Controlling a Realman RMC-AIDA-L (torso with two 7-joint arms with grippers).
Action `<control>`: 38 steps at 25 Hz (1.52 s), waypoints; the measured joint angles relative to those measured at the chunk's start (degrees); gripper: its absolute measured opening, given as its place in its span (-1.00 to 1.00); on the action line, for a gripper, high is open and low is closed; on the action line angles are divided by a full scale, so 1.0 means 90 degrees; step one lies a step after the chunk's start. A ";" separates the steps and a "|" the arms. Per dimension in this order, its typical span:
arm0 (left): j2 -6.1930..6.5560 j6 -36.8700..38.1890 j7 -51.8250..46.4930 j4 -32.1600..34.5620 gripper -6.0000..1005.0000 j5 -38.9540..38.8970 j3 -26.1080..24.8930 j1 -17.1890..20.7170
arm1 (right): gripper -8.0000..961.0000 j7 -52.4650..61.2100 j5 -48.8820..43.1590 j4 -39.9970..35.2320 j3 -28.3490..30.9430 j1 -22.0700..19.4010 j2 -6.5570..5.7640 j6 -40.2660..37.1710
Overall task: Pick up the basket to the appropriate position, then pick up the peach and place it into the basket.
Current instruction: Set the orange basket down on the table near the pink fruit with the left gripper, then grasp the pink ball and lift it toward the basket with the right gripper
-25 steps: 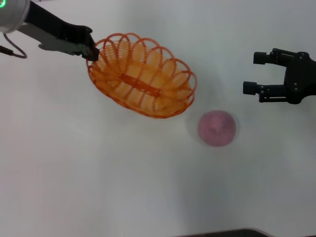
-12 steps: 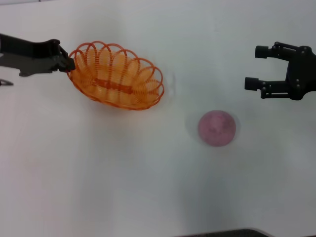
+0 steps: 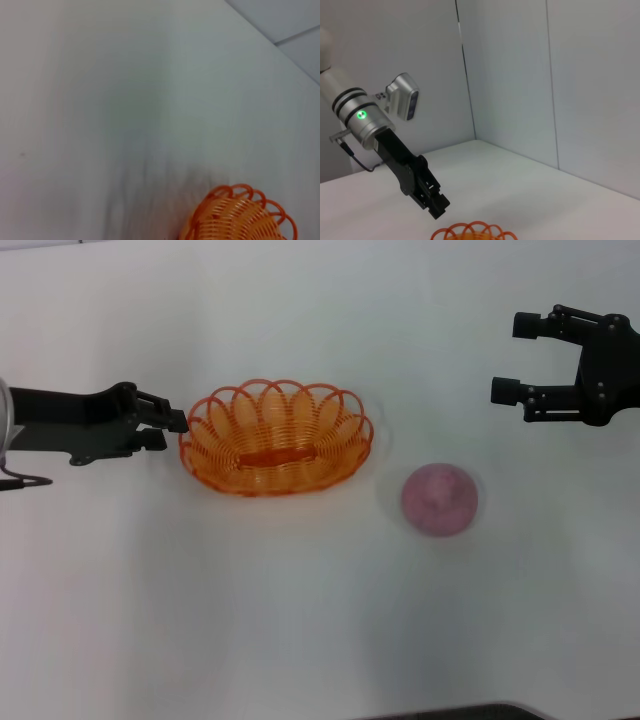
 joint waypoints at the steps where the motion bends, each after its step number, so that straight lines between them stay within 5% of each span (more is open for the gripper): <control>1: 0.0008 0.0032 0.0045 0.0019 -0.66 -0.0045 0.0000 0.0042 | 0.97 0.0019 0.0000 -0.0001 0.0002 0.0005 0.0004 -0.0011; 3: 0.0032 0.0153 0.0281 0.0101 -0.31 -0.0137 -0.0056 0.0147 | 0.97 0.0073 0.0024 -0.0003 0.0015 0.0014 0.0019 -0.0042; 9: 0.0014 0.0156 0.1880 0.0590 0.17 -0.0427 -0.0417 0.0493 | 0.97 0.0565 0.0493 0.0018 0.0077 -0.0015 0.0027 0.0018; 14: 0.0003 0.0101 0.4195 0.0716 0.34 -0.1005 -0.0671 0.0797 | 0.97 0.1543 0.1182 0.0050 0.0131 -0.0005 0.0034 0.0641; 18: 0.0046 0.1061 0.6904 0.0099 0.44 -0.2179 -0.1484 0.0985 | 0.97 0.2001 0.1211 0.0095 0.0123 0.0103 0.0063 0.1030; 23: 0.0076 0.1856 0.8234 -0.0222 0.54 -0.2033 -0.1773 0.1024 | 0.97 0.2811 0.1168 0.0089 -0.0098 0.0322 0.0068 0.1146; 31: 0.0050 0.2333 0.9457 -0.0680 0.71 -0.1399 -0.1855 0.1216 | 0.97 0.4065 0.0809 -0.1294 -0.2021 0.0528 -0.0517 -0.0060; 38: 0.0052 0.2488 0.9880 -0.0951 0.71 -0.1392 -0.1935 0.1266 | 0.97 0.3752 0.0051 -0.2992 -0.2216 0.0491 -0.0488 -0.1079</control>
